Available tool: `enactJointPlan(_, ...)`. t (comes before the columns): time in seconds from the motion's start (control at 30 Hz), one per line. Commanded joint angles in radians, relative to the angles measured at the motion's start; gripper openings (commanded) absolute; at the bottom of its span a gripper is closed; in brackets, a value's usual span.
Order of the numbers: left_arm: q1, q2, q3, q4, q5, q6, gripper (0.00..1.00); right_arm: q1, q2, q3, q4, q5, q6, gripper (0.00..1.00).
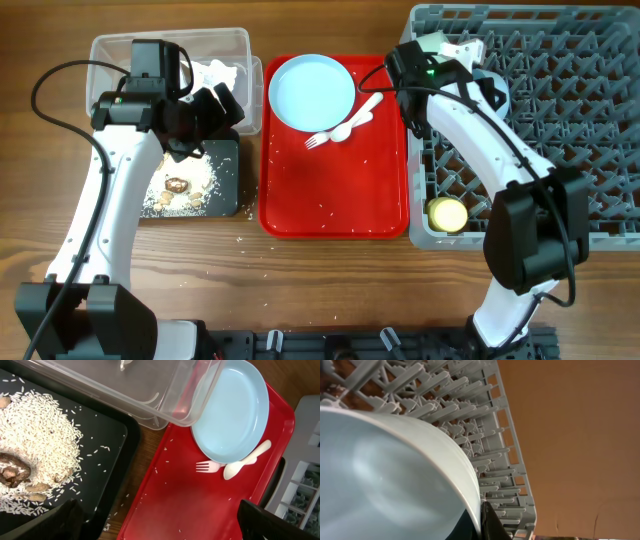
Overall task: Sort waste into correct bins and load items into the dishwasher rack
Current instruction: 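Carry the light-blue bowl right and set it in the rack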
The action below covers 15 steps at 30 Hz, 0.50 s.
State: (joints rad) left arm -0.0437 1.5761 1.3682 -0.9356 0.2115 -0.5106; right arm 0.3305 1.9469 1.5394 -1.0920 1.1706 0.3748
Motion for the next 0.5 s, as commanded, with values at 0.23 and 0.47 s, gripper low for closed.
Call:
enactJointPlan(0.23,0.005,-0.023,0.014,0.003,0.008,0.008,1.00,0.080,0.017,-0.010,-0.058,-0.097,-0.039,0.04)
enactJointPlan(0.47,0.005,-0.022,0.014,0.003,0.008,0.008,1.00,0.088,0.017,-0.010,-0.110,-0.264,-0.039,0.20)
